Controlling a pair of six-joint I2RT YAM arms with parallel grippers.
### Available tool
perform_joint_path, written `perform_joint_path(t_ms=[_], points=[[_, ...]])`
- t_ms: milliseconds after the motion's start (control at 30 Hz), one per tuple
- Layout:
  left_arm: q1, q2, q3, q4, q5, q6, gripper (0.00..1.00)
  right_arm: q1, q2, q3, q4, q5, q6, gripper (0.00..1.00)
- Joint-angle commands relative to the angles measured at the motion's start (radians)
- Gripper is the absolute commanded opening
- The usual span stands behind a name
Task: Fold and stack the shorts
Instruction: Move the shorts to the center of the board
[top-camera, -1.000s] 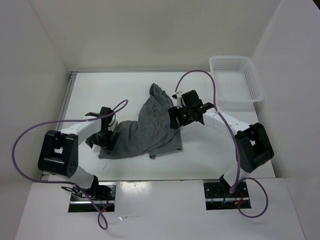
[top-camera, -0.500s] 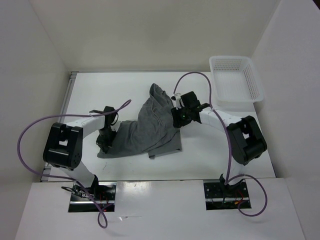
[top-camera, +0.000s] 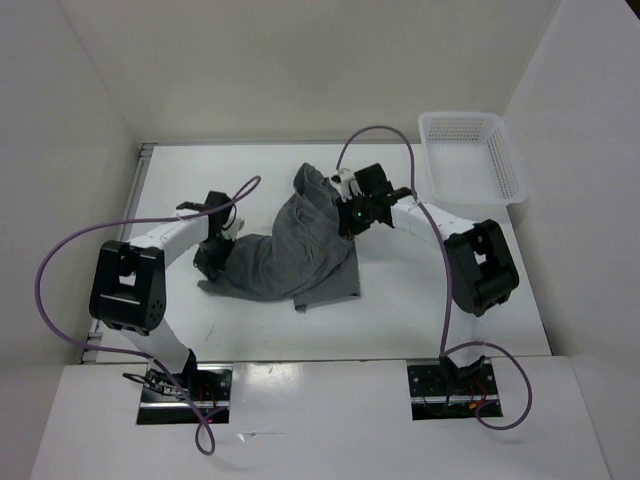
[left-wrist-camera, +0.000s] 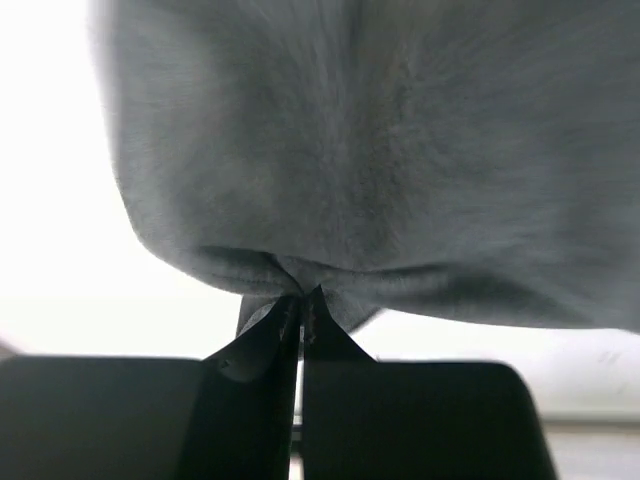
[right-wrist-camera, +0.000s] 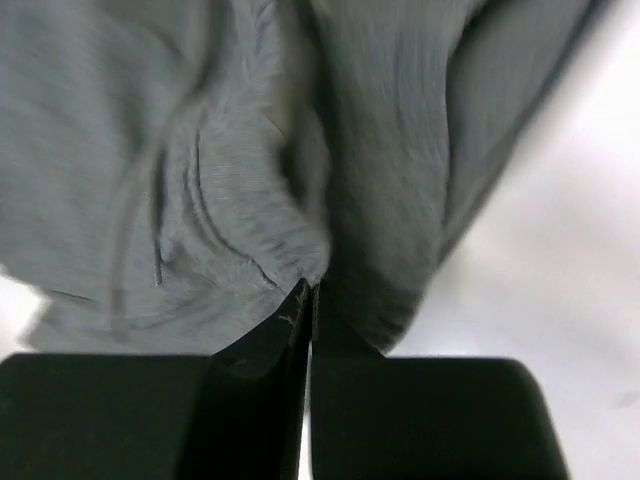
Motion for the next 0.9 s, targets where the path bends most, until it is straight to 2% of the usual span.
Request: perform_joint_path(t_ms=[0, 33, 100, 133, 167, 200, 233, 300, 333, 433, 467, 567, 667, 700, 767, 800, 833, 867], points=[[0.012, -0.052, 0.162, 0.072, -0.103, 0.002, 0.00, -0.038, 0.033, 0.266, 0.011, -0.095, 0.019, 0.00], [0.012, -0.063, 0.252, 0.085, -0.136, 0.002, 0.00, -0.049, 0.065, 0.400, 0.002, -0.106, 0.036, 0.00], [0.021, -0.063, 0.343, 0.133, -0.246, 0.002, 0.00, -0.089, 0.100, 0.548, -0.026, -0.107, 0.071, 0.00], [0.021, -0.063, 0.386, 0.154, -0.283, 0.002, 0.00, -0.100, 0.118, 0.706, -0.036, -0.107, 0.071, 0.00], [0.034, -0.063, 0.430, 0.174, -0.314, 0.002, 0.00, -0.110, 0.163, 0.790, -0.047, -0.094, 0.082, 0.00], [0.048, -0.054, 0.524, 0.210, -0.364, 0.002, 0.00, -0.136, 0.186, 0.874, -0.070, -0.094, 0.082, 0.00], [0.048, -0.039, 0.572, 0.227, -0.387, 0.002, 0.00, -0.147, 0.209, 1.048, -0.079, -0.084, 0.105, 0.00], [0.077, -0.013, 0.674, 0.265, -0.418, 0.002, 0.00, -0.158, 0.279, 1.218, -0.089, -0.048, 0.105, 0.00], [0.078, -0.003, 0.777, 0.282, -0.459, 0.002, 0.00, -0.158, 0.298, 1.368, -0.114, -0.038, 0.105, 0.00], [0.119, 0.037, 0.943, 0.328, -0.527, 0.002, 0.00, -0.158, 0.326, 1.548, -0.133, -0.037, 0.105, 0.00], [0.130, 0.046, 1.054, 0.328, -0.536, 0.002, 0.00, -0.158, 0.326, 1.567, -0.133, -0.037, 0.105, 0.00], [0.162, 0.089, 1.237, 0.220, -0.509, 0.002, 0.00, -0.158, 0.275, 1.579, -0.165, -0.036, 0.094, 0.00], [0.162, 0.025, 1.166, 0.205, -0.460, 0.002, 0.00, -0.180, 0.229, 1.455, -0.207, -0.085, 0.070, 0.00], [0.162, -0.008, 1.020, 0.205, -0.443, 0.002, 0.00, -0.180, 0.203, 1.375, -0.219, -0.094, 0.056, 0.00], [0.096, -0.111, 0.837, 0.230, -0.431, 0.002, 0.00, -0.193, 0.176, 1.273, -0.251, -0.123, 0.001, 0.00], [0.072, -0.143, 0.749, 0.230, -0.430, 0.002, 0.00, -0.202, 0.143, 1.154, -0.263, -0.134, -0.024, 0.00], [0.032, -0.170, 0.592, 0.230, -0.441, 0.002, 0.00, -0.203, 0.123, 1.085, -0.274, -0.145, -0.048, 0.00], [0.019, -0.214, 0.527, 0.215, -0.441, 0.002, 0.00, -0.203, 0.102, 1.014, -0.289, -0.162, -0.076, 0.00]])
